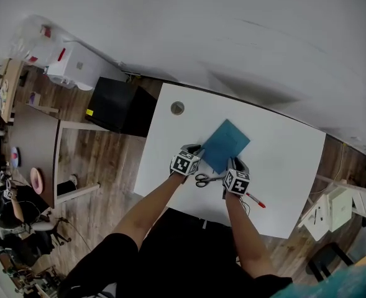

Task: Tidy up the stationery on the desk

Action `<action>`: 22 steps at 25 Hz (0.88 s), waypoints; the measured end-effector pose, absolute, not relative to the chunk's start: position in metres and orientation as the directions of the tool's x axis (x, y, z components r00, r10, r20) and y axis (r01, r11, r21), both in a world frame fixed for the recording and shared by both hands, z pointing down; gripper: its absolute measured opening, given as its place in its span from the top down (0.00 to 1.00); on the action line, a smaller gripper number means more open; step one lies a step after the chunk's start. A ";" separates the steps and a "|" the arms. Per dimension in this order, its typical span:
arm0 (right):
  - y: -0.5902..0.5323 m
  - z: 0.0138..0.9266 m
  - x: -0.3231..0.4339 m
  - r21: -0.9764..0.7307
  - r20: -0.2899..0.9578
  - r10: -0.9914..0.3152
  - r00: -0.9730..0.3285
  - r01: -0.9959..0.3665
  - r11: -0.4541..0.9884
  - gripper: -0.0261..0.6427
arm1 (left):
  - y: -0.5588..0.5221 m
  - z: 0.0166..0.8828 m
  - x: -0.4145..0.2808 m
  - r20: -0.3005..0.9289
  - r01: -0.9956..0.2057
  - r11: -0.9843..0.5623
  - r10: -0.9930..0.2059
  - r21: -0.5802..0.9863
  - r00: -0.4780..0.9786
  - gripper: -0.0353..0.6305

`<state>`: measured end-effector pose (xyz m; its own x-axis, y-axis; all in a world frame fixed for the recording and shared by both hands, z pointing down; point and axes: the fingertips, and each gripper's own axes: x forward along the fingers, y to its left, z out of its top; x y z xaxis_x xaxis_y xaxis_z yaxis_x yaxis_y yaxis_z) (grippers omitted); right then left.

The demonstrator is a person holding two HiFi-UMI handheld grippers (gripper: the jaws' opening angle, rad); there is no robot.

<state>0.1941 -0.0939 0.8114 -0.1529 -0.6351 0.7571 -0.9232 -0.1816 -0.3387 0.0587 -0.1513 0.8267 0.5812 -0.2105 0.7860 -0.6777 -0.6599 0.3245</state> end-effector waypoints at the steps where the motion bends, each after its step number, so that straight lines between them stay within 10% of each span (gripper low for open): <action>1: -0.095 0.813 0.188 -0.332 0.762 -0.629 -0.154 -0.927 -0.176 0.81 | -0.150 0.827 0.052 0.785 -0.678 -0.659 -0.211 0.326 0.582 0.82; 22: -0.124 0.815 0.052 -0.276 0.791 -0.551 -0.266 -0.959 0.066 0.81 | -0.124 0.830 -0.094 0.783 -0.762 -0.538 -0.268 0.361 0.561 0.82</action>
